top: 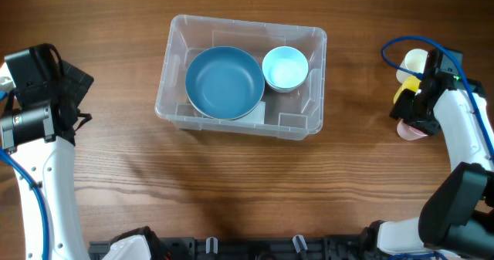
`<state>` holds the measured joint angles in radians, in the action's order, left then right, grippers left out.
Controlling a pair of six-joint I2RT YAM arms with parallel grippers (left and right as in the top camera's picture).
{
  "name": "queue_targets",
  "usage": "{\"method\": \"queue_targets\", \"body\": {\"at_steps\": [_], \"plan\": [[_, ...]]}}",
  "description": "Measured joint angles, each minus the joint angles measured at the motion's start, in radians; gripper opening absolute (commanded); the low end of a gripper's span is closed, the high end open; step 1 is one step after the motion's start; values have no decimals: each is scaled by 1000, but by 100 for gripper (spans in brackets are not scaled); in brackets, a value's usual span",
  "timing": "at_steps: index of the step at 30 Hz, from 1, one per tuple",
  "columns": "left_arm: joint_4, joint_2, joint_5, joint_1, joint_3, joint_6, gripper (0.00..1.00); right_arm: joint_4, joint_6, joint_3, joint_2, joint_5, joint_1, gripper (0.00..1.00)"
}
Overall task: Pack container
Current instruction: 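Release the blue bowl, move the right gripper to the pink cup, grasp it, then carry the pink cup into the container beside the bowls and lower it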
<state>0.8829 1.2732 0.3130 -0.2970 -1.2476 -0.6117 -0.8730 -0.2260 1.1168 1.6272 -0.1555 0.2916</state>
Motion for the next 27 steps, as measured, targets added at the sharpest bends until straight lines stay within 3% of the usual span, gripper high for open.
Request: {"method": "queue_targets", "body": {"at_steps": [6, 11, 17, 27], "plan": [[0, 0, 0, 0, 0, 0, 100, 0, 10, 0, 0, -3, 0, 43], [0, 0, 0, 0, 0, 0, 100, 4, 50, -2, 0, -1, 0, 41], [0, 0, 0, 0, 0, 0, 100, 2, 83, -2, 0, 2, 0, 22], [0, 0, 0, 0, 0, 0, 100, -20, 93, -2, 2, 10, 0, 9]]}}
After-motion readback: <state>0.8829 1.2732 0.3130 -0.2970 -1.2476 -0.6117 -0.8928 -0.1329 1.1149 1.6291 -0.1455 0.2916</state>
